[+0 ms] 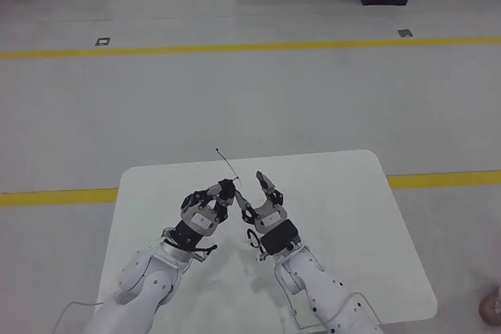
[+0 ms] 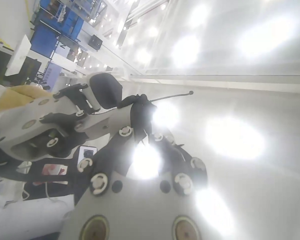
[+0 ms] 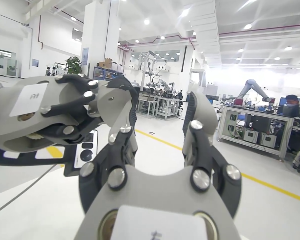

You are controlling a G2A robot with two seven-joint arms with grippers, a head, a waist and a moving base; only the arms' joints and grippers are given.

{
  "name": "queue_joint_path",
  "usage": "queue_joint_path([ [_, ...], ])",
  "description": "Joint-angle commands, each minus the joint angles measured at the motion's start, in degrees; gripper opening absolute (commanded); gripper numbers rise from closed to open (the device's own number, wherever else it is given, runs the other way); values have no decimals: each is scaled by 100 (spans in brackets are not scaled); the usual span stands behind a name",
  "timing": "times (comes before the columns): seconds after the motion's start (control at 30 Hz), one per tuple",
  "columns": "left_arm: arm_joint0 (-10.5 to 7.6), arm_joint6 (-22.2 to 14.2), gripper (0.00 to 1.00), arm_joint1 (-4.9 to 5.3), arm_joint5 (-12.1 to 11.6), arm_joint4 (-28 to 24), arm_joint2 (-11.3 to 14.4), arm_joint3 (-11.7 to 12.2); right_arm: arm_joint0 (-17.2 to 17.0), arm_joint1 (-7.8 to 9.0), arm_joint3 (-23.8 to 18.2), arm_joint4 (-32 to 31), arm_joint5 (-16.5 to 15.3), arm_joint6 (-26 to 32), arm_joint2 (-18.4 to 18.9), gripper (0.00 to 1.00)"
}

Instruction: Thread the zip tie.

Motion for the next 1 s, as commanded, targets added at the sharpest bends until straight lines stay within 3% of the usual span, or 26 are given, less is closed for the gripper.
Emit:
queue_joint_path([
  [0.0, 8, -12, 0, -4, -1, 17, -3, 4, 13, -9, 14, 0, -7, 11, -16, 38],
  [0.4, 65, -69, 0, -21, 35, 109, -40, 5, -36, -37, 14, -24, -8, 21, -12, 22],
  [0.97, 78, -115, 0, -51, 95, 175, -59, 24, -20, -51, 17, -24, -21, 47, -43, 13],
])
